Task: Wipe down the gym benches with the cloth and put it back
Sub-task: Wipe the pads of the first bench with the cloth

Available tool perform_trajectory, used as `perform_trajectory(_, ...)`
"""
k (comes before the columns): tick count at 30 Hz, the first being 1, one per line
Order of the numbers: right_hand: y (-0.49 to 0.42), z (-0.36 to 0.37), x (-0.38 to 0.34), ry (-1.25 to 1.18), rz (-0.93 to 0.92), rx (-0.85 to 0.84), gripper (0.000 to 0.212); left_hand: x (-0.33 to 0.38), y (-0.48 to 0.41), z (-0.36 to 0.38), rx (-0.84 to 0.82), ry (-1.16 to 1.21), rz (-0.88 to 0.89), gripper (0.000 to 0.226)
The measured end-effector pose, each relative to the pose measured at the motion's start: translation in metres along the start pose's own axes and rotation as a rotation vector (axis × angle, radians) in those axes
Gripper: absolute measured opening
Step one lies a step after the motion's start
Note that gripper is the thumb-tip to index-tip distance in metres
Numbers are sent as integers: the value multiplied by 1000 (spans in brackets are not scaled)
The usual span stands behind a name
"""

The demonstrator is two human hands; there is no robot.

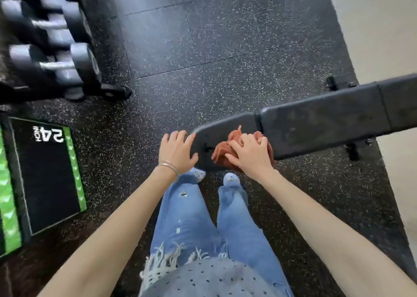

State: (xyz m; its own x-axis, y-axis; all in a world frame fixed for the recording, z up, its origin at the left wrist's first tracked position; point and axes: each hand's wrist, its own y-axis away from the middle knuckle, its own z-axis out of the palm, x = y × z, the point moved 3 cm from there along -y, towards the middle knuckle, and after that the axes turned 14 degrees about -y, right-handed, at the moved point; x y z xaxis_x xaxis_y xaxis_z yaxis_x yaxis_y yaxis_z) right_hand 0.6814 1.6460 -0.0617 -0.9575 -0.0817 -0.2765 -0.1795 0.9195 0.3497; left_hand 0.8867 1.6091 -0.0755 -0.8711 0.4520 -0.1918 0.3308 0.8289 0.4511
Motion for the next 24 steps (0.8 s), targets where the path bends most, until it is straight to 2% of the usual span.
perform_trajectory(10,-41,60,21,16,-273,-93,37,39,24,77,-142,226,-341,66)
perform_trajectory(18,-111,157,4,-84,-145,-26,38,52,-20,152,-121,357,-457,73)
perform_trajectory(24,-162,203,-33,-156,-8,185,38,29,-30,192,-37,362,-517,73)
